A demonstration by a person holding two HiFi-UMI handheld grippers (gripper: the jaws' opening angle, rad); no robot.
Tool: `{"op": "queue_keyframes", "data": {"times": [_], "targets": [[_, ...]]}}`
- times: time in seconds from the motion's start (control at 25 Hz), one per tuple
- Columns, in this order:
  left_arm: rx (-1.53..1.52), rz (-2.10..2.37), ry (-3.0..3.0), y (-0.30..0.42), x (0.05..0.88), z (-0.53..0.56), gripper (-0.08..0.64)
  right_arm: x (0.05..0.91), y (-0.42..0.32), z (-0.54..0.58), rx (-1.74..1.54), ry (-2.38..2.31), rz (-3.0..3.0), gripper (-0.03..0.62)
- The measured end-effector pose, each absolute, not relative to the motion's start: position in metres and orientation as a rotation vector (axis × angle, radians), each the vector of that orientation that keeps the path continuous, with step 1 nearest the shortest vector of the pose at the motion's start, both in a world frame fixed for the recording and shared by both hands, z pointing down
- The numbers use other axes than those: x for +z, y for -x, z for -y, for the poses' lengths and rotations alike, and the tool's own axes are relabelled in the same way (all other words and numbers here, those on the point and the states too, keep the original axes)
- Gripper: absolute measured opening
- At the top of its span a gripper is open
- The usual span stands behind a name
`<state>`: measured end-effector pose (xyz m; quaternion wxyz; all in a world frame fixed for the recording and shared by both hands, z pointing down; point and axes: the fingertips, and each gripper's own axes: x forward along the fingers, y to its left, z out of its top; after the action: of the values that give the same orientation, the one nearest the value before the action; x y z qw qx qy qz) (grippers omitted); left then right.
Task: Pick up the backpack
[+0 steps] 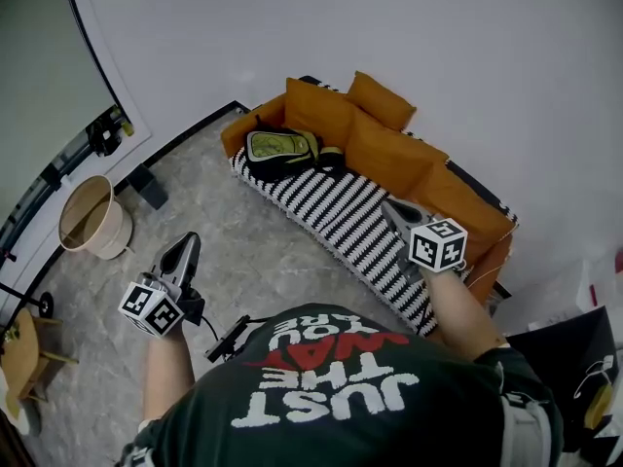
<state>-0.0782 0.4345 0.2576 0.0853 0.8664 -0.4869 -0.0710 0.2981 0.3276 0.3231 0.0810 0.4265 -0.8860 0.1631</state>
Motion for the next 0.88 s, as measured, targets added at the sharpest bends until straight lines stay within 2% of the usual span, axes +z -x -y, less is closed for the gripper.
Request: {"op": "queue_keyframes", "data": {"times": [0.6, 0.88], "targets": [[-0.18, 1.475, -2.57, 0.007, 0.256, -0.415, 0.011, 0.33, -0.349, -0.309, 0.5, -1.161, 2.69, 0.029], [-0.15, 1.471, -2.544, 0.01, 0.27, -0.396, 0.011, 0.345, -0.34, -0.289, 0.515, -1.126, 2.681, 0.028]]}}
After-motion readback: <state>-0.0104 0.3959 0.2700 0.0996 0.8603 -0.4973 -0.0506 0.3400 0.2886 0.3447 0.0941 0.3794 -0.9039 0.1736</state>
